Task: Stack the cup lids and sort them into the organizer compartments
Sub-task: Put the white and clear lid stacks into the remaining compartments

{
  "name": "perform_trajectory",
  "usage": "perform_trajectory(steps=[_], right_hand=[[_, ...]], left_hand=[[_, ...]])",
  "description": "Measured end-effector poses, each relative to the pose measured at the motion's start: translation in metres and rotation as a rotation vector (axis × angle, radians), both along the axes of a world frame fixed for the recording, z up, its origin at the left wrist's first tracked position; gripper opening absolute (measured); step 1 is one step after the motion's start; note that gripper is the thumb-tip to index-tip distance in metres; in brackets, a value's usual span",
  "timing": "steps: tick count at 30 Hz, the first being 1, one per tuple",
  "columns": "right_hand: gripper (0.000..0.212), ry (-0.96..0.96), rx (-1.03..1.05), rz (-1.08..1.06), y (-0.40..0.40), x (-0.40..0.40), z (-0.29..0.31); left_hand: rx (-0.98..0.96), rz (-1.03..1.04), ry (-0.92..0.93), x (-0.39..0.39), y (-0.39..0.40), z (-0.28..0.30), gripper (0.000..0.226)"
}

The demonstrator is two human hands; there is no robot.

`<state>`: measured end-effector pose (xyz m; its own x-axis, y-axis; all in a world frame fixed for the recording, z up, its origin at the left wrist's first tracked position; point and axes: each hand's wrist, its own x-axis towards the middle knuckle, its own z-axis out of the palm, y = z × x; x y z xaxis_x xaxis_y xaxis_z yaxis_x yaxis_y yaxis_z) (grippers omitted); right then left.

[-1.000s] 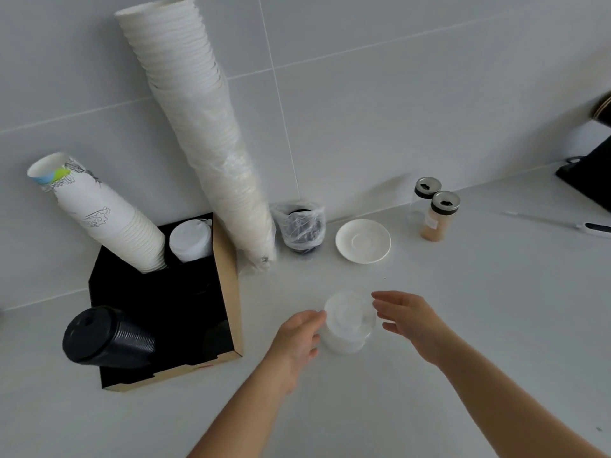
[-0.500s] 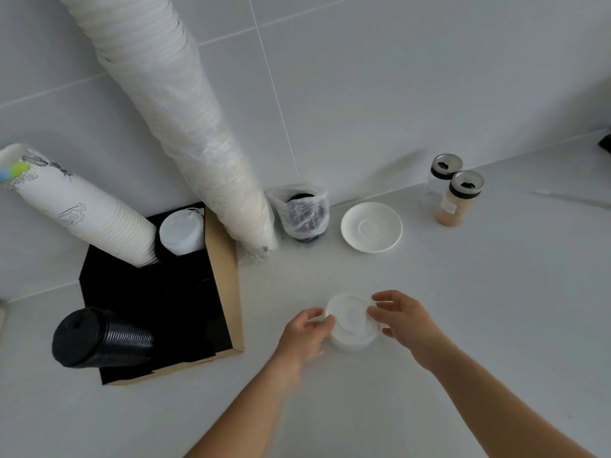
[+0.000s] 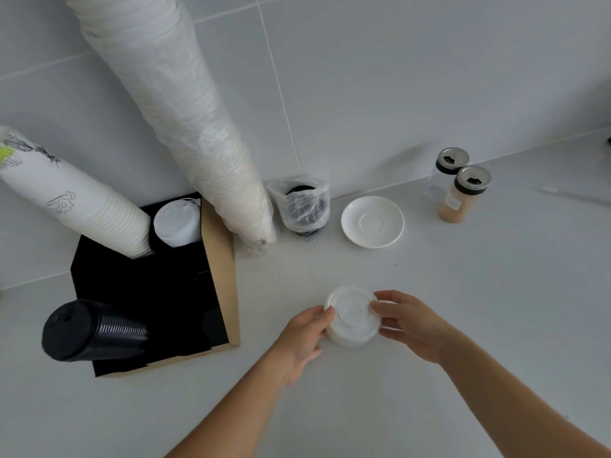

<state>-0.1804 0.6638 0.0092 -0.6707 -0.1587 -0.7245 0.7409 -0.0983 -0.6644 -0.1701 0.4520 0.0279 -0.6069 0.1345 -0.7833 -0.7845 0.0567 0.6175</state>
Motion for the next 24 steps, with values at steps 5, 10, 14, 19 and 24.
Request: perform_trajectory(steps=[5,10,14,19,24], right_hand=[[0.028,0.001,-0.042,-0.048,0.001,0.006,0.006],[0.030,0.028,-0.067,-0.041,-0.002,0.011,0.020],[0.022,0.082,-0.088,-0.054,-0.014,0.013,0.035],[0.018,0.135,-0.075,-0.050,-0.032,0.017,0.055],[0.016,0.166,-0.041,0.026,-0.055,0.020,0.073]], left_hand=[[0.041,0.021,0.009,0.003,0.001,0.006,0.017],[0.119,0.099,0.069,0.015,-0.005,0.016,0.023],[0.113,0.167,0.148,0.026,-0.011,0.021,0.039],[0.136,0.234,0.195,0.040,-0.021,0.030,0.042],[0.161,0.315,0.219,0.054,-0.041,0.043,0.038]])
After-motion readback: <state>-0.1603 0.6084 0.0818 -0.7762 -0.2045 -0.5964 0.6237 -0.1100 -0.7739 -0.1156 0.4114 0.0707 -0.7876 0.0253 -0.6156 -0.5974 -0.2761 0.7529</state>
